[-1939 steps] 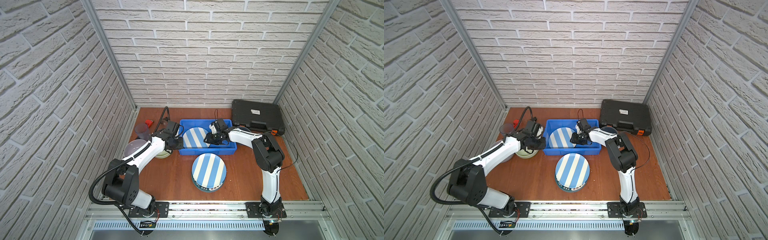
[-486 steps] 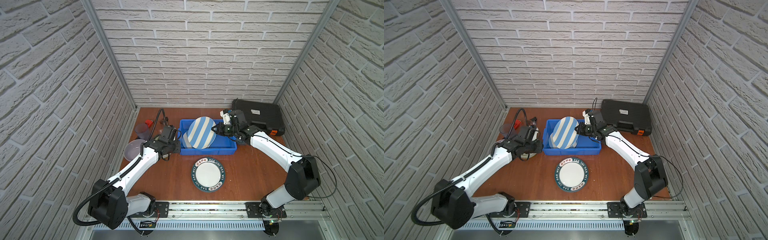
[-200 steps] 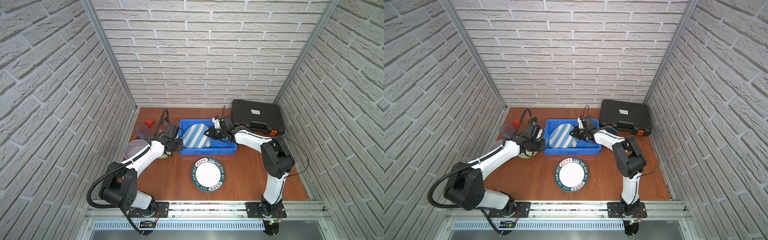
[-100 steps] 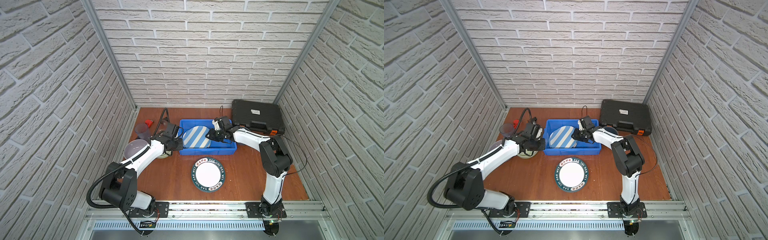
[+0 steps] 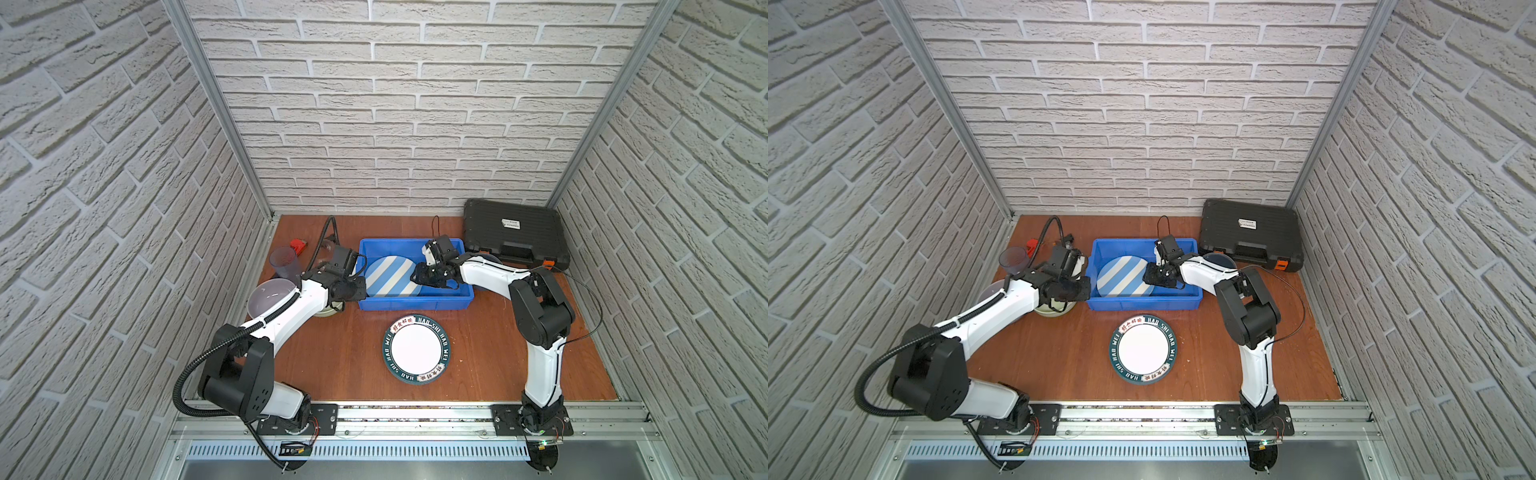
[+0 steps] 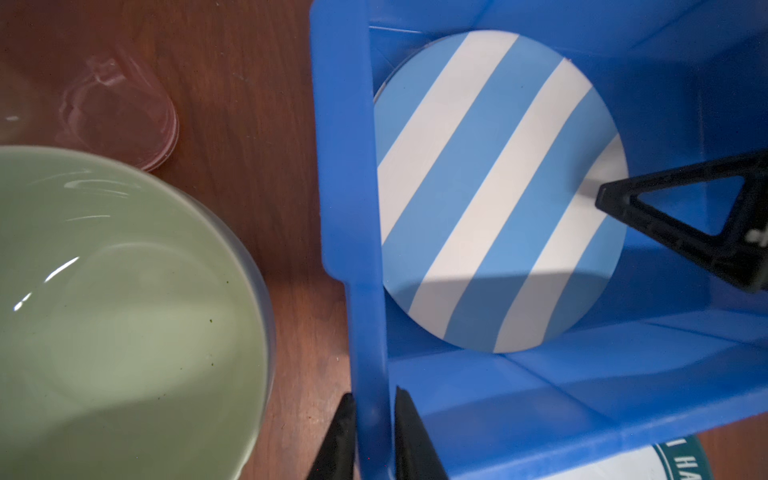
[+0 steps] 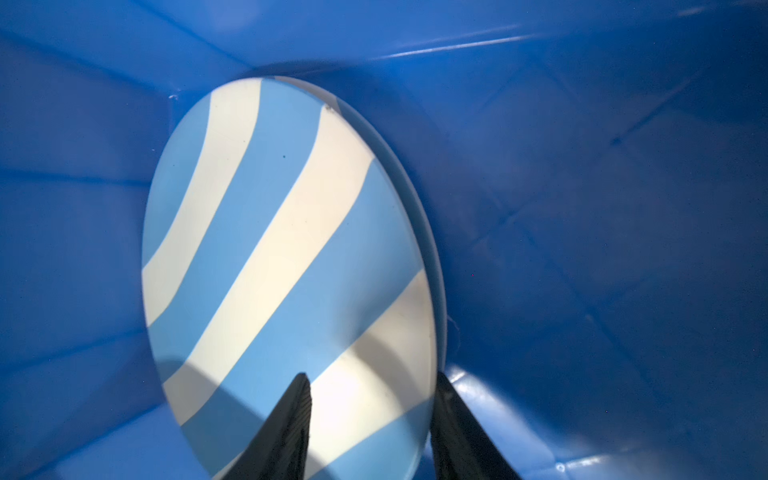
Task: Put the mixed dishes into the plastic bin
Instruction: 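Lower the striped plate into the bin and open the right gripper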
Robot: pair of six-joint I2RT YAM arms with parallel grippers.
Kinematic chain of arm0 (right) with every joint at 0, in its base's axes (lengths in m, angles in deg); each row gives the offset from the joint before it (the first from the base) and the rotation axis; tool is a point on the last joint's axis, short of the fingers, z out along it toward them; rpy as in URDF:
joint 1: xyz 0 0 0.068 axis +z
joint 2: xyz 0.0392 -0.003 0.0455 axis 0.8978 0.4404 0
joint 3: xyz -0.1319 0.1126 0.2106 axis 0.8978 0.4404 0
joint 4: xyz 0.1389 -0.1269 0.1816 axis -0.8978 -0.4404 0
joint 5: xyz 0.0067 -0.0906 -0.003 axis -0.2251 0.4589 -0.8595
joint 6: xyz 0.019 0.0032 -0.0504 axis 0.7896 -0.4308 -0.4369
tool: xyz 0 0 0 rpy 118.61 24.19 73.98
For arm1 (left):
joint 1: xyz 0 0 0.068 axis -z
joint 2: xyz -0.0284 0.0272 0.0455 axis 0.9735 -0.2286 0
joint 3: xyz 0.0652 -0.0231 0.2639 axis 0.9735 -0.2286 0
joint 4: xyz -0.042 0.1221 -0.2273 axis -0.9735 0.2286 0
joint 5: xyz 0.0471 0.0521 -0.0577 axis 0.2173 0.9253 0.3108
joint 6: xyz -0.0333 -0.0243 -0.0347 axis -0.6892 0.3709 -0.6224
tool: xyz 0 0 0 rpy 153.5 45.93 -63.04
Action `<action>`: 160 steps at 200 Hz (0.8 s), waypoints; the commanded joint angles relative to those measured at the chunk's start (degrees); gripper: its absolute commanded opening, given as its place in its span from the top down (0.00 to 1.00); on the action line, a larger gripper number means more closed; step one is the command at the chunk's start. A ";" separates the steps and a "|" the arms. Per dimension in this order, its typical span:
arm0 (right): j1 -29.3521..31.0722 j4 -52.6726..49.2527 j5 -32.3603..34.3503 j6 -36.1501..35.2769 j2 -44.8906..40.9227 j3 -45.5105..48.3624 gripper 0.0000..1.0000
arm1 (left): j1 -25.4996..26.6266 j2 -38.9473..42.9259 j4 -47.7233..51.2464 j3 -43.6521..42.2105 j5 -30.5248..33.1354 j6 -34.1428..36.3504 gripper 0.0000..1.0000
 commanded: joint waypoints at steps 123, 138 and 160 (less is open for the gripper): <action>1.82 1.03 -0.42 -2.16 1.20 -2.23 0.44 | -0.25 2.56 -1.03 1.52 -1.50 -0.19 0.74; 1.82 2.81 -0.93 -1.71 0.05 -1.36 0.44 | -0.25 3.02 -0.94 1.69 -1.67 -0.19 0.70; 1.80 1.09 -0.01 -2.28 -0.94 -2.11 0.42 | -0.25 3.99 -0.47 1.95 -1.76 -0.19 0.65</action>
